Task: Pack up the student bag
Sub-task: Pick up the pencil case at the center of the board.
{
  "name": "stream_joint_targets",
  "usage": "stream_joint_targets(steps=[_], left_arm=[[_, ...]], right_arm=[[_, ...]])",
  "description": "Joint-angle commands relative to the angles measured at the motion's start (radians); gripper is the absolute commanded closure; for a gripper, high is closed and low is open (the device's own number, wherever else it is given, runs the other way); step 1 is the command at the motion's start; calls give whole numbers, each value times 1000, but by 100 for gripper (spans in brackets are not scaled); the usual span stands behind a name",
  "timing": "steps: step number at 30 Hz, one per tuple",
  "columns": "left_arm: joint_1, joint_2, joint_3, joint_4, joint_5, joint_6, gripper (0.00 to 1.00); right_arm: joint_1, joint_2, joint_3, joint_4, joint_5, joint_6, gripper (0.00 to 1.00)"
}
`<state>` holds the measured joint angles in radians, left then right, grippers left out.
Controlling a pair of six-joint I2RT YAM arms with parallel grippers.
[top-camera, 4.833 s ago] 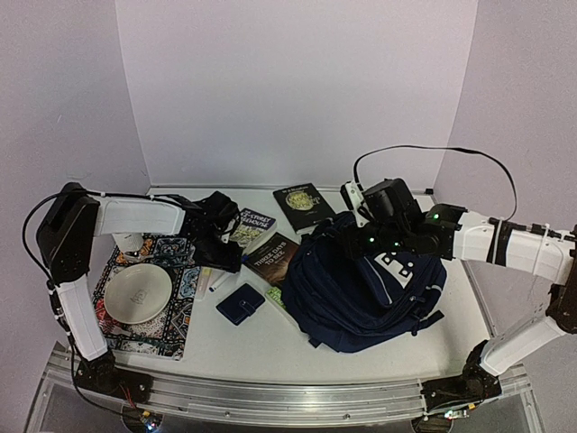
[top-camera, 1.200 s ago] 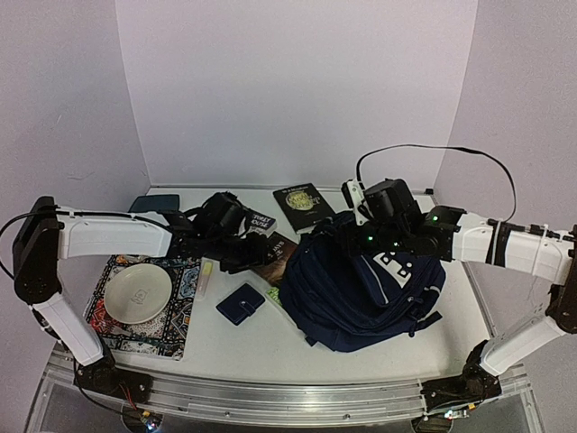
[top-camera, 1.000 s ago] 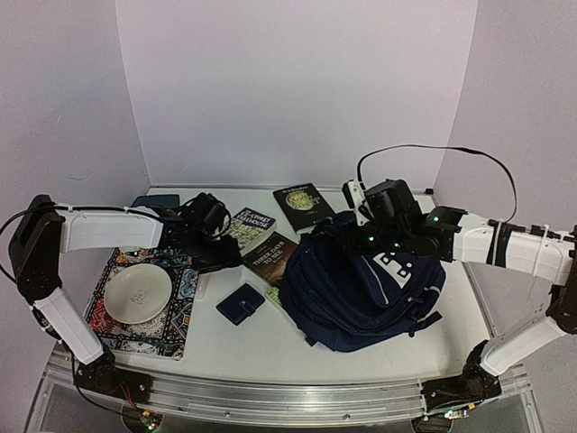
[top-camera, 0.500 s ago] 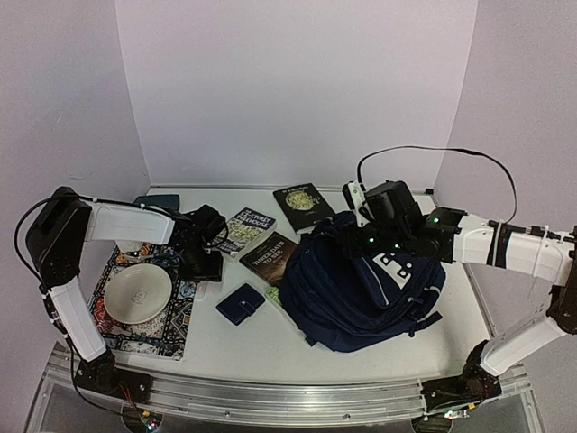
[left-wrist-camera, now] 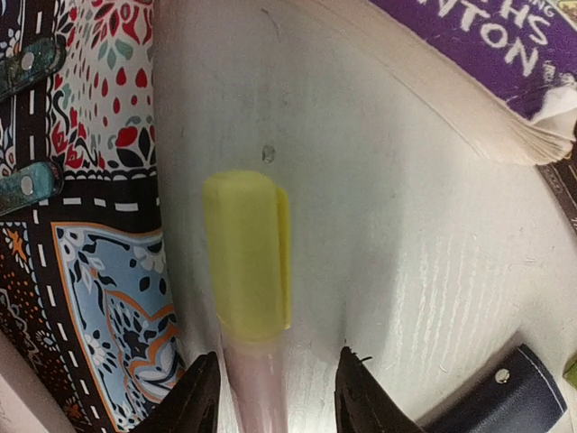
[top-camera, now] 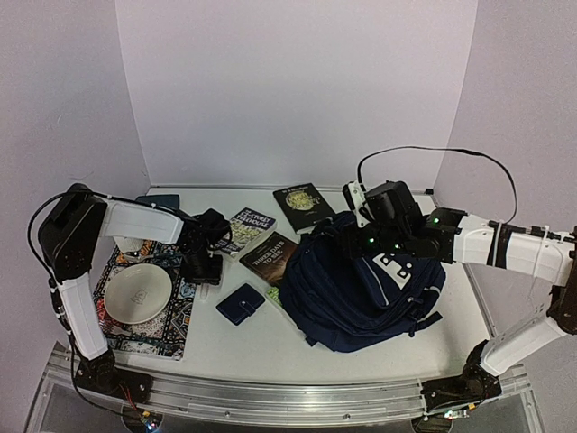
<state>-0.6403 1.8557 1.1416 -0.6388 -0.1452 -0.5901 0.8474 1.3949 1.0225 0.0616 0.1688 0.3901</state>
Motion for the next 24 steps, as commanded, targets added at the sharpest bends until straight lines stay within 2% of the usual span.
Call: stream_joint_targets(steps=[1, 4, 10, 12, 24], left_arm=[[7, 10, 33, -12, 11, 16, 59], [7, 13, 22, -13, 22, 15, 63], [5, -6, -4, -10, 57, 5, 85], [3, -25, -8, -9, 71, -1, 89], [-129, -155, 78, -1, 249, -9, 94]], right_arm=[[5, -45, 7, 40, 17, 7, 100], [4, -44, 9, 40, 17, 9, 100], [4, -34, 13, 40, 8, 12, 100], [4, -32, 13, 41, 8, 12, 100], [5, -24, 19, 50, -25, 17, 100]])
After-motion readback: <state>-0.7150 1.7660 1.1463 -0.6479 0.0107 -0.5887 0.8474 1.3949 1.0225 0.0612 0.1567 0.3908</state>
